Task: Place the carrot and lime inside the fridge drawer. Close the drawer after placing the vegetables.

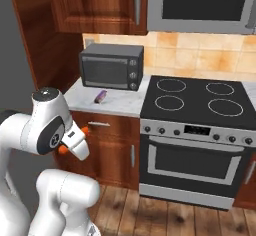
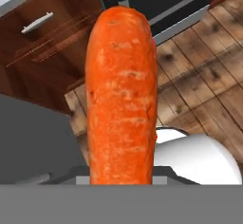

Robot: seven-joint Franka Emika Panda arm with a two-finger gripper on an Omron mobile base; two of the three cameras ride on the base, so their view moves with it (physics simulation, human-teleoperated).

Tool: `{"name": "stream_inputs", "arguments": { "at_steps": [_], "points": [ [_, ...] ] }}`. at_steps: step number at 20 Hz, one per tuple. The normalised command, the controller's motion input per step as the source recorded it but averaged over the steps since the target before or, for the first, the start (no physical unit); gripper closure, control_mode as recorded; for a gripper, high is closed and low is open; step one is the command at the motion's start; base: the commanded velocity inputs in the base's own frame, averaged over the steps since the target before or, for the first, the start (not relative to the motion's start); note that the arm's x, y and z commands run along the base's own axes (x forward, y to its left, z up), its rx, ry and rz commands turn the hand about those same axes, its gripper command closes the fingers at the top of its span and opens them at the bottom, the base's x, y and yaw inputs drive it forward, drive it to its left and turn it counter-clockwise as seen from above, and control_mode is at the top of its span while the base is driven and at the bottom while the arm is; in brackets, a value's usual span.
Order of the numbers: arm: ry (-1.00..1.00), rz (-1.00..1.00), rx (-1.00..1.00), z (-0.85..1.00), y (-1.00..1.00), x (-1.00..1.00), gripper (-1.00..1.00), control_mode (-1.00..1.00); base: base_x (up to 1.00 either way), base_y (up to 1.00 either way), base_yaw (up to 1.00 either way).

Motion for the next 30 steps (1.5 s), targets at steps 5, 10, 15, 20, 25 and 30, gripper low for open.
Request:
{"name": "stream_inputs", "arguments": {
  "at_steps": [5,10,15,20,25,30],
  "points": [
    [0.0,0.0,0.0,0.0,0.0,0.0,1.0,1.0,-0.98,0.0,0.16],
    [0.0,0.0,0.0,0.0,0.0,0.0,1.0,1.0,-0.87,0.23,0.38],
    [0.0,0.0,0.0,0.0,0.0,0.0,1.0,1.0,-0.81,0.42,0.45],
    [0.0,0.0,0.0,0.0,0.0,0.0,1.0,1.0,-0.54,0.55,0.53],
    [0.0,0.0,0.0,0.0,0.0,0.0,1.0,1.0,-0.15,0.88,0.43],
    [0.0,0.0,0.0,0.0,0.0,0.0,1.0,1.0,0.38,0.91,0.11]
  ]
}}
